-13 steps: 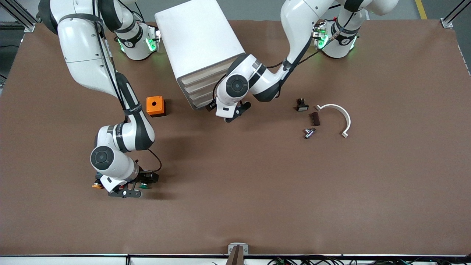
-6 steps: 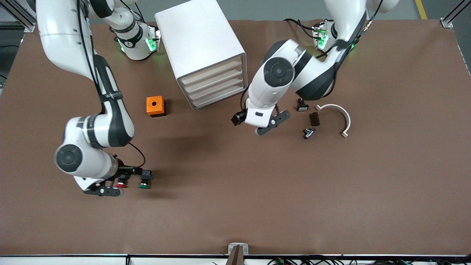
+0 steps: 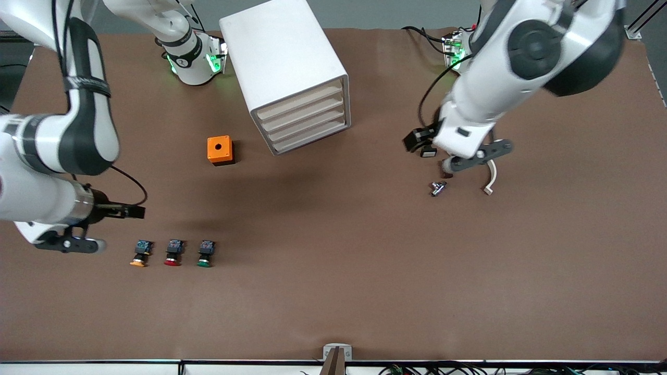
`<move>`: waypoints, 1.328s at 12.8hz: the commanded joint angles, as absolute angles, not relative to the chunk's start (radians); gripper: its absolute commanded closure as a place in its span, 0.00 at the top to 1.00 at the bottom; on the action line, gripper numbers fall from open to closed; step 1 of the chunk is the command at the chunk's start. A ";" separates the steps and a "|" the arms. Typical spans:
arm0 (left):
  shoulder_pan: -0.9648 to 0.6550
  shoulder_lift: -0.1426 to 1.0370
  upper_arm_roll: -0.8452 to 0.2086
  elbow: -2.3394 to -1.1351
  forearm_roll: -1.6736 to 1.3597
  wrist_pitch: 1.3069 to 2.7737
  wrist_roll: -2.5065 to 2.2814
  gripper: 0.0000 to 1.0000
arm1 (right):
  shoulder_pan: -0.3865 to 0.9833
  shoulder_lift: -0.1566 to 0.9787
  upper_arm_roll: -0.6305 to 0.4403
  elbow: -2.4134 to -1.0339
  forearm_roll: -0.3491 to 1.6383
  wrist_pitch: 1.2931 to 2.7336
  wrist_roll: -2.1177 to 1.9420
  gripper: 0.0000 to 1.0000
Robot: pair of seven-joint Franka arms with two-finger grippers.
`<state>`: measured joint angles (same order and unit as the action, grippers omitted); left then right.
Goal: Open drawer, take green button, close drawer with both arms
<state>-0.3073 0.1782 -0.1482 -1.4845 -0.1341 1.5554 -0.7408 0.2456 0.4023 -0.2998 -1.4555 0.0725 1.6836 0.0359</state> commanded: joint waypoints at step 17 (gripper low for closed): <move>-0.026 -0.018 -0.005 -1.549 0.018 1.463 -0.044 1.00 | 0.241 0.195 -0.319 -1.404 0.031 1.488 0.000 1.00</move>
